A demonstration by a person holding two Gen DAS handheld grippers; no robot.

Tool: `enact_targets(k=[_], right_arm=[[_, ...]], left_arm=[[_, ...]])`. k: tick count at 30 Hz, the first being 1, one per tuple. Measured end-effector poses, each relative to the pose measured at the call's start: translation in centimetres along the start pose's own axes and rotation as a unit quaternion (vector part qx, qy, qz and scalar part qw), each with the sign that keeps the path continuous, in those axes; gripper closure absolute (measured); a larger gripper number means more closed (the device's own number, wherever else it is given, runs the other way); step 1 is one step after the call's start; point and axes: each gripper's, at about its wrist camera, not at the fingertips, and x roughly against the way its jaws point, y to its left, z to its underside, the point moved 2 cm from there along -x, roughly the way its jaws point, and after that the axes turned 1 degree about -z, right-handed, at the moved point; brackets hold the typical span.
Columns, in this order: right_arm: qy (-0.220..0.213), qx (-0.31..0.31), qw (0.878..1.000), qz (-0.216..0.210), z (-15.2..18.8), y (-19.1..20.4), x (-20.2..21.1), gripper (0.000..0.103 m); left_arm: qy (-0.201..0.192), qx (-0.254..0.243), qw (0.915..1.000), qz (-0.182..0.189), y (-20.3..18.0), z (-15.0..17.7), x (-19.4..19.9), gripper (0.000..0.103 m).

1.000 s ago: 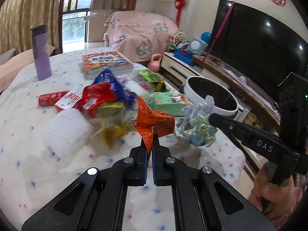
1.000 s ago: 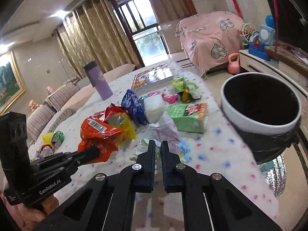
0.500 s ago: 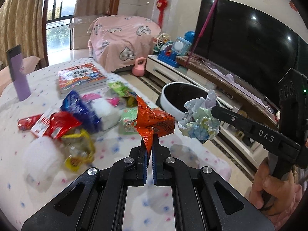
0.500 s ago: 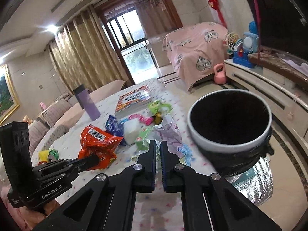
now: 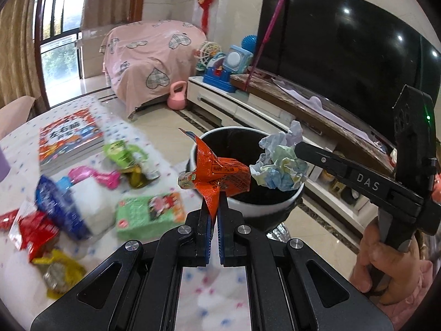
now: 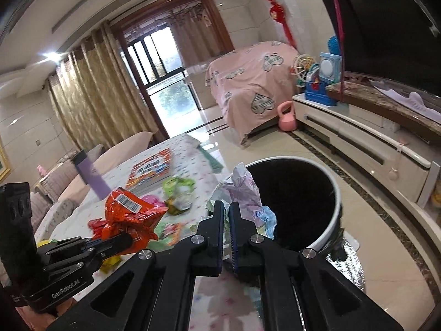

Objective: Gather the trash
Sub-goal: 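Carry both items over the trash bin and open both tools, then move both tools back over the table toward the remaining trash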

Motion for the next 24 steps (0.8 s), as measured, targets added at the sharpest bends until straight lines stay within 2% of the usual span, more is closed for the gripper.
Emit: enact_targets(k=[9,17,19,20,21,22,24], right_arm=[[0.011,-0.016,1.000,0.025,-1.0,-3.6,-1.7,0.099],[0.027,-0.022,0.999,0.040,-1.3,-5.7,-3.4,0.099],[0.032,-0.025,0.998,0.041,-1.3,-6.2,-3.8,0.098],[0.034,-0.027,0.998,0.039,-1.3,-6.2,-3.9,0.093],[0.033,-0.028,0.998,0.040,-1.3,-6.4,-3.9,0.093],[0.033,-0.030,0.998,0.041,-1.3,-6.5,-4.0,0.091],[0.035,-0.038,0.998,0.040,-1.3,-6.7,-3.9,0.069]], left_arm=[[0.024,-0.010,0.9996,0.009,-1.7,-2.3,-4.7,0.100],[0.050,-0.011,0.9986,0.017,-2.6,-2.9,-7.8,0.099],[0.057,-0.011,0.9981,0.020,-2.7,-2.9,-8.3,0.092],[0.060,-0.010,0.9979,0.022,-2.8,-2.8,-8.3,0.078],[0.059,-0.010,0.9980,0.020,-2.8,-2.8,-8.3,0.058],[0.052,-0.009,0.9985,0.016,-2.8,-2.7,-7.9,0.051],[0.043,-0.009,0.9989,0.016,-2.6,-2.5,-7.2,0.047]])
